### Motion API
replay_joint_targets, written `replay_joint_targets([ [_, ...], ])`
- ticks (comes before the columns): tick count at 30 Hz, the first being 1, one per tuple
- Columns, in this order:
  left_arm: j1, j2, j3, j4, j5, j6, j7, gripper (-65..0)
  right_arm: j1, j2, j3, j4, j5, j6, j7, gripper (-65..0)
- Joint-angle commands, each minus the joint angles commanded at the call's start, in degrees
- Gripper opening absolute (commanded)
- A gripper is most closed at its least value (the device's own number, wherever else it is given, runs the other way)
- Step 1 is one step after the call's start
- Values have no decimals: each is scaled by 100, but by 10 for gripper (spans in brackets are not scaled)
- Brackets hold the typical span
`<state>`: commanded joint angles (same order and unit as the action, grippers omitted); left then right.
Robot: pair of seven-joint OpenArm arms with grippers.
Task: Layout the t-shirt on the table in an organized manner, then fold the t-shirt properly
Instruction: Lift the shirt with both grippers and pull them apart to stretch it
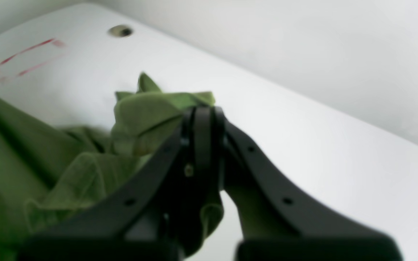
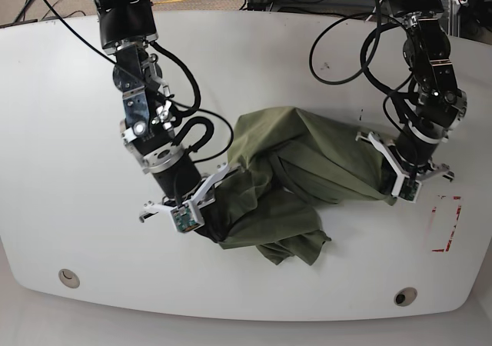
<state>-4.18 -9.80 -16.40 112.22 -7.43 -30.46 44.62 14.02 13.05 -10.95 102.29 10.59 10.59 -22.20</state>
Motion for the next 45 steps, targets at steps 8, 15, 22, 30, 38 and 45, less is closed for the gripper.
replay_joint_targets([
  [8, -1020, -185, -651, 9, 9, -387, 791, -650, 774, 396, 220, -615, 527, 0, -18, -650],
  [15, -2163, -360, -686, 9, 0, -510, 1468, -650, 1618, 677, 220, -1178, 923, 0, -35, -650],
  [22, -3481, -352, -782, 0, 0, -703, 2163, -650, 2664, 686, 193, -1829, 1116, 44, -26, -650],
  [30, -5152, -404, -756, -193, 44, -703, 2470, -650, 4097, 686, 185, -2576, 1073, 264, -53, -650],
  [38, -6092, -879, -712, -1196, 9, -712, 2470, -650, 4879, 1002, 193, -3024, 1090, 396, -299, -650],
  [45, -5591, -932, -738, -1152, 0, -954, 2470, -650, 4396, 1196, 220, -2593, 1134, 396, -571, -650],
])
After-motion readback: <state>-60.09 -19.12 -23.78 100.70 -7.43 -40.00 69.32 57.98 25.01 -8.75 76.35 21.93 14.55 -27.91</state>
